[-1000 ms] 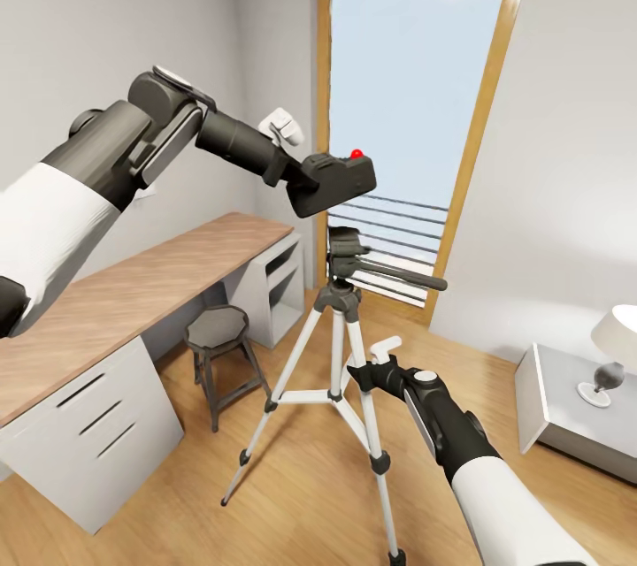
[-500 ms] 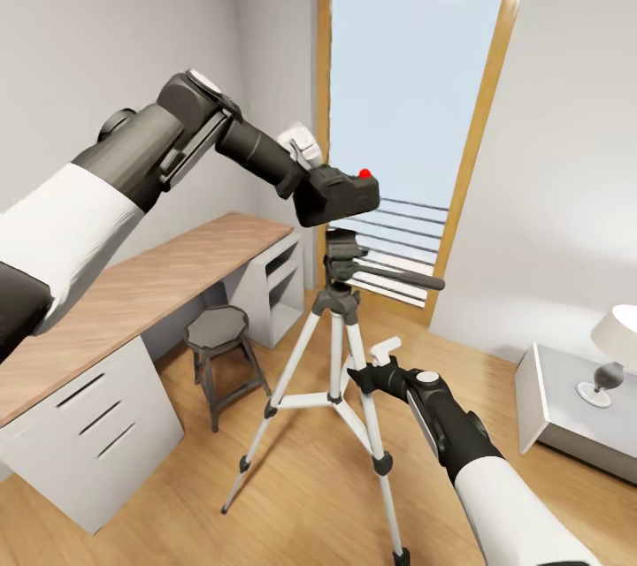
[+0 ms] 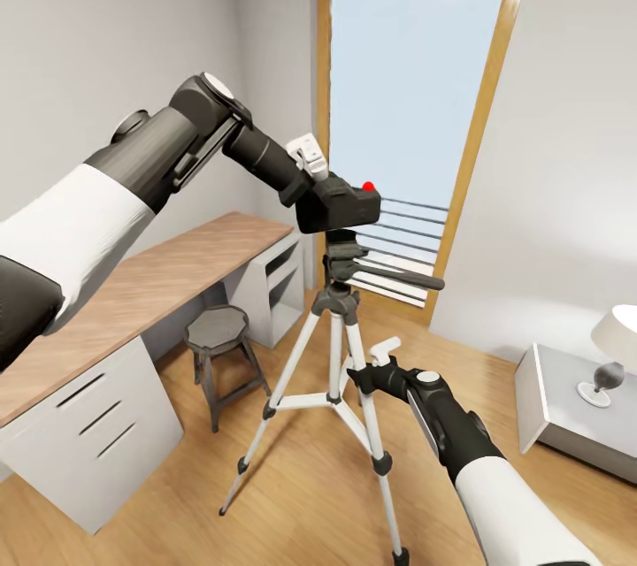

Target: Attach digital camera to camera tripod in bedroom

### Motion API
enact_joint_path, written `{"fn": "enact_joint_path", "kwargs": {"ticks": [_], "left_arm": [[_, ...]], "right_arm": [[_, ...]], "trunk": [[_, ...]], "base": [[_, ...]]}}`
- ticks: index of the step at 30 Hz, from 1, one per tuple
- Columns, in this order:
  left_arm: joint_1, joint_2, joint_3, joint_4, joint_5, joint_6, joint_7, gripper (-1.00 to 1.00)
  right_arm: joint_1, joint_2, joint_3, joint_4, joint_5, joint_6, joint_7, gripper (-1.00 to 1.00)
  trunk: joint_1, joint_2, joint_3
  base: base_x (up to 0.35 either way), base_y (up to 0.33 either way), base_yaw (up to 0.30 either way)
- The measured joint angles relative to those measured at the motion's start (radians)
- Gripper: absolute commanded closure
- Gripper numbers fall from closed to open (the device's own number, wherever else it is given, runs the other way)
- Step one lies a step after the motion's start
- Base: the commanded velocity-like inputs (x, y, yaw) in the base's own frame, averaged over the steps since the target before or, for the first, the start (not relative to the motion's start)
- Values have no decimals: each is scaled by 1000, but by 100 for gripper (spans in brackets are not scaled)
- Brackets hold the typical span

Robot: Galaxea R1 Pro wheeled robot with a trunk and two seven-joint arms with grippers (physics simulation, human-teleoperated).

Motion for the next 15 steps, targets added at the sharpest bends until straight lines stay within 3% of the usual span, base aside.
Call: {"fn": "enact_joint_path", "kwargs": {"ticks": [15], "left_arm": [[0, 0, 1, -2, -4, -3, -2, 100]], "right_arm": [[0, 0, 0, 0, 2, 0, 3, 100]], "trunk": [[0, 0, 0]], "base": [[0, 0, 0]]}}
